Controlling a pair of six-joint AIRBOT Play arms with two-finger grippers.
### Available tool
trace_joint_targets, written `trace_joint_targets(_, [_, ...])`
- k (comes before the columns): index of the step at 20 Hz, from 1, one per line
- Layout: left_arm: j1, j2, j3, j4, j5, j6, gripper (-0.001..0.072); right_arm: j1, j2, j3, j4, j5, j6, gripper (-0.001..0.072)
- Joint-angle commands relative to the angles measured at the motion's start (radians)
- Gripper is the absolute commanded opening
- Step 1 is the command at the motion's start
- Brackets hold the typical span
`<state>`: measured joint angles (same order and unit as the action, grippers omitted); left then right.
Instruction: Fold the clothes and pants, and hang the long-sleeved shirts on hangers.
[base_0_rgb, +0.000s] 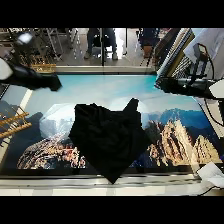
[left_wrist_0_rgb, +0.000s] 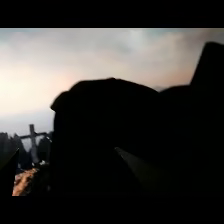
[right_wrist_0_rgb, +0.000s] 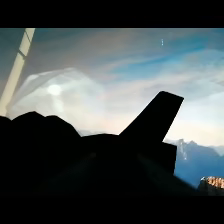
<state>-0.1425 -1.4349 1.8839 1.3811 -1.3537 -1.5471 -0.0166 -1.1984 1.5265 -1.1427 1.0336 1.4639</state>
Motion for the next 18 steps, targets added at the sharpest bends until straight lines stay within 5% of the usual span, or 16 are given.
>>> trace_joint_targets(1, [-0.008, -0.06, -0.166, -0.185, -0.044, 0.064, 0.0635, 0.001, -0.008, -0.011, 0.034, 0.112, -0.031, 0.0612])
trace_joint_targets(8, [-0.003, -0.262, -0.348, -0.133, 0.224, -0.096, 0.0635, 0.187, -0.055, -0.193, 0.092, 0.153, -0.096, 0.0566])
trace_joint_targets(14, [-0.005, -0.4, -0.348, -0.185, 0.399, -0.118, 0.0631, 0.486, -0.257, -0.323, -0.001, -0.052, -0.059, 0.0567])
trace_joint_targets(15, [-0.005, -0.408, -0.348, -0.202, 0.436, -0.118, 0.0542, 0.512, -0.301, -0.322, -0.002, -0.077, -0.059, 0.0566])
trace_joint_targets(17, [-0.007, -0.411, -0.348, -0.213, 0.494, -0.114, 0.0031, 0.541, -0.373, -0.322, -0.01, -0.122, -0.048, 0.0565])
trace_joint_targets(18, [-0.007, -0.408, -0.346, -0.212, 0.498, -0.114, 0.0015, 0.541, -0.401, -0.322, -0.011, -0.122, -0.041, 0.0565])
